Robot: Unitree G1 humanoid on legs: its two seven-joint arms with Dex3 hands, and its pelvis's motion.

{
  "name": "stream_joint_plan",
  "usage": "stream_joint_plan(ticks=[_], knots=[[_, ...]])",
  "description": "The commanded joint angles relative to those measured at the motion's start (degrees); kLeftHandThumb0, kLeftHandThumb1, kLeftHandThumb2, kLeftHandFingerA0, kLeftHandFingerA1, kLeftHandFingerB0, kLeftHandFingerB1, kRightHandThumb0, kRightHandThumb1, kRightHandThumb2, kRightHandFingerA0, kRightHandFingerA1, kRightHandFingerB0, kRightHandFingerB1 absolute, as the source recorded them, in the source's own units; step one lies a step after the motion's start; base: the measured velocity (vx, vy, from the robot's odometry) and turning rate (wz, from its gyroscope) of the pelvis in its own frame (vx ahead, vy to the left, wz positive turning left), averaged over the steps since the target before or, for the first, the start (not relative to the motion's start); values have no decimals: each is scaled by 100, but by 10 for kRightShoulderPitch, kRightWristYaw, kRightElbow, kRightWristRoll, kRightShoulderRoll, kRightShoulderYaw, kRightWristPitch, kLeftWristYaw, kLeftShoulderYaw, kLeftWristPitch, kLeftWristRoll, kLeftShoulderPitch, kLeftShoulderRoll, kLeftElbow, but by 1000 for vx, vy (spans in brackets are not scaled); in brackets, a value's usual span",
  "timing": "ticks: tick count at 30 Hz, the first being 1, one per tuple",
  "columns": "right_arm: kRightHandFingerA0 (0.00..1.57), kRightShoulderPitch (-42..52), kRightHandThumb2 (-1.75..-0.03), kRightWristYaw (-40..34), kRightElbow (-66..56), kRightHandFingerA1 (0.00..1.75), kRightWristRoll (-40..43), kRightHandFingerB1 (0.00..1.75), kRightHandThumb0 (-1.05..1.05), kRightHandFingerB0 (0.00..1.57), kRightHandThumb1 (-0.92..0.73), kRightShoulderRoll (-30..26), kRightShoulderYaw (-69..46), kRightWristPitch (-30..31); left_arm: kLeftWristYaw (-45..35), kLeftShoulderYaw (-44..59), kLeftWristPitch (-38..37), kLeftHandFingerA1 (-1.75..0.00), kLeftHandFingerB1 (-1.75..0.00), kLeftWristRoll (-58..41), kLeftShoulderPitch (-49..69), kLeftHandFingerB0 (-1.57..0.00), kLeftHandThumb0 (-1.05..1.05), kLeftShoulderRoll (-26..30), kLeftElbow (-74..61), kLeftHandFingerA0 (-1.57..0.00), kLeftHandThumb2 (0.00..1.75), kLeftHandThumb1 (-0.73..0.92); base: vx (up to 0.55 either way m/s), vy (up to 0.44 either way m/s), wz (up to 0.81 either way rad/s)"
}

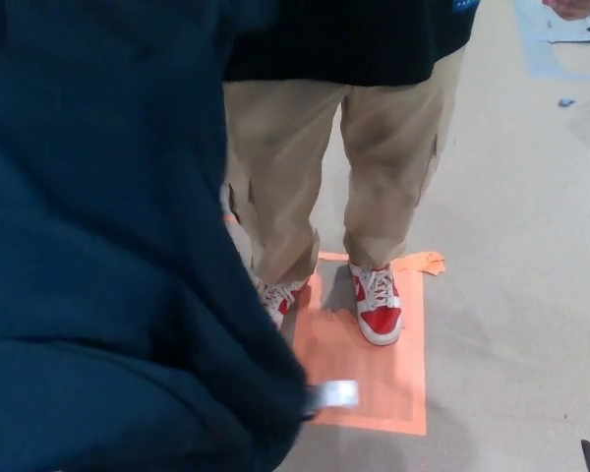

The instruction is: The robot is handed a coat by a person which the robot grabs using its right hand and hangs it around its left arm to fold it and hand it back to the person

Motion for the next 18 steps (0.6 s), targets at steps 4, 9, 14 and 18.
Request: stream_joint_plan(ticks=[4, 9, 14, 18], knots=[[7, 1, -102, 0, 4, 29, 8, 21, -81, 7, -72, -14, -7, 16, -2, 1, 22, -26, -24, -13, -7, -9, -75, 12, -4, -11, 67, 83, 0, 0, 0], [7, -1, -102, -3, 3, 28, 5, 21, -80, 6, -72, -14, -5, 22, -3, 2, 20, -27, -25, -16, -7, -10, -74, 11, -3, -12, 66, 82, 0, 0, 0], [7, -3, -103, -1, 4, 21, 3, 17, -84, 7, -74, -15, -2, 28, -2, 1, 19, -27, -25, -15, -8, -11, -74, 12, 1, -12, 66, 83, 0, 0, 0], [7, -3, -103, -2, 3, 21, 1, 17, -83, 7, -74, -16, 0, 28, 2, 1, 20, -40, -35, -13, -8, -4, -74, 10, 1, -5, 101, 65, 0, 0, 0]])
